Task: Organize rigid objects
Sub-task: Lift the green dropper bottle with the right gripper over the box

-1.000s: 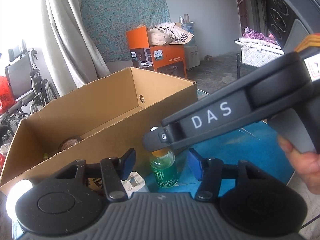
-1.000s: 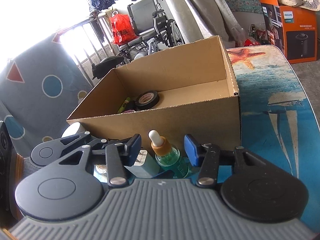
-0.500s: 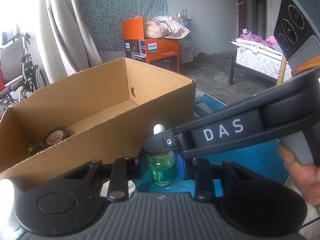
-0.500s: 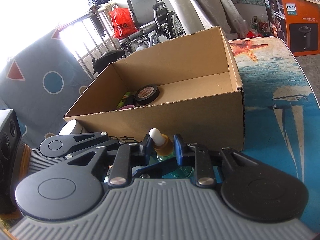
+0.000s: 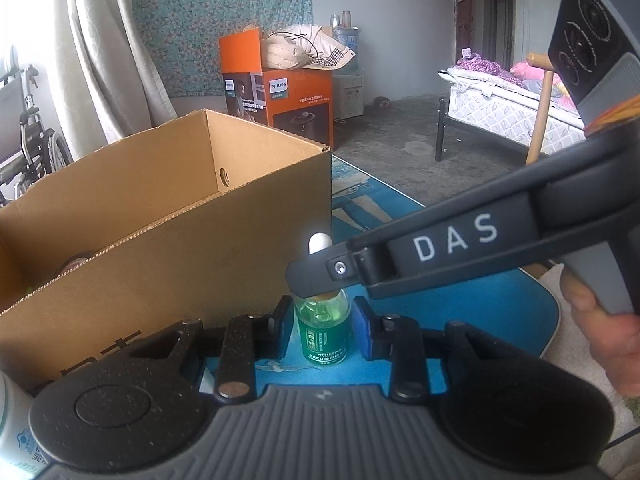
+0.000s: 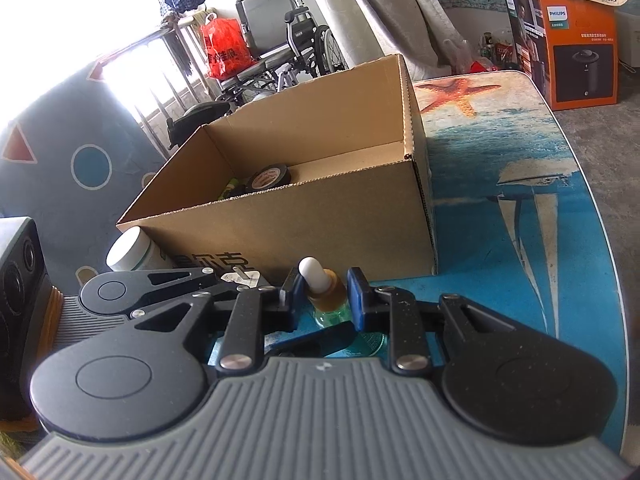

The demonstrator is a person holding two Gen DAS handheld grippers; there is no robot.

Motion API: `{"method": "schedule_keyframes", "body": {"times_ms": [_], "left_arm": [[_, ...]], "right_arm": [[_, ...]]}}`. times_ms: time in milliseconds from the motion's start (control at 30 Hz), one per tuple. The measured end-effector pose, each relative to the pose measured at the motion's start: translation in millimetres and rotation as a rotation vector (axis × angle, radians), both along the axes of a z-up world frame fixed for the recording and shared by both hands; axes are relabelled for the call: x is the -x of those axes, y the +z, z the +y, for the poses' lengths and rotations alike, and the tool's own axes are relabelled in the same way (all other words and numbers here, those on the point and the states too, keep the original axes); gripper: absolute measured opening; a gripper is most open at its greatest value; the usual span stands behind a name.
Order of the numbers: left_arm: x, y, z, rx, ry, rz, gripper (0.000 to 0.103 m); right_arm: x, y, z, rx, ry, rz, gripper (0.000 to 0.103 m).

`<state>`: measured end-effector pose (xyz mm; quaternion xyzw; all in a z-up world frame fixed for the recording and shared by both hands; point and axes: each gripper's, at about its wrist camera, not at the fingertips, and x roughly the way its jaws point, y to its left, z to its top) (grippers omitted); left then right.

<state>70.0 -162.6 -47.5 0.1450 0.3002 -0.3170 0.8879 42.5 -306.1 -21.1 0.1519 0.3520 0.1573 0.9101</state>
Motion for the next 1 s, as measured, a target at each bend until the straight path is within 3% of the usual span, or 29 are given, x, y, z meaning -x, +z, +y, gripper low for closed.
{"method": "schedule_keyframes", "body": {"times_ms": [267,600,767,1000], "left_arm": [[-4.1,-15.5,-6.1,-0.020,-0.001,-0.001,0.034],[0.5,-10.7,-2.7,0.001,-0.002,-0.005,0.033],[15.3,13.4,3.2,0.019,0.000,-0.059,0.033],[19.0,80.2,24.7,0.061,0.053,-0.169,0.034]], "right_arm": [[-2.0,-1.3,-1.8,-0.020,0.007,0.011,0.023],[0.1,2.2,0.4,-0.008,0.013,0.001,0.022],[12.6,25.5,4.7,0.003,0.027,-0.041,0.022],[18.0,100.5,23.2,0.026,0.121,-0.193,0.022]]}}
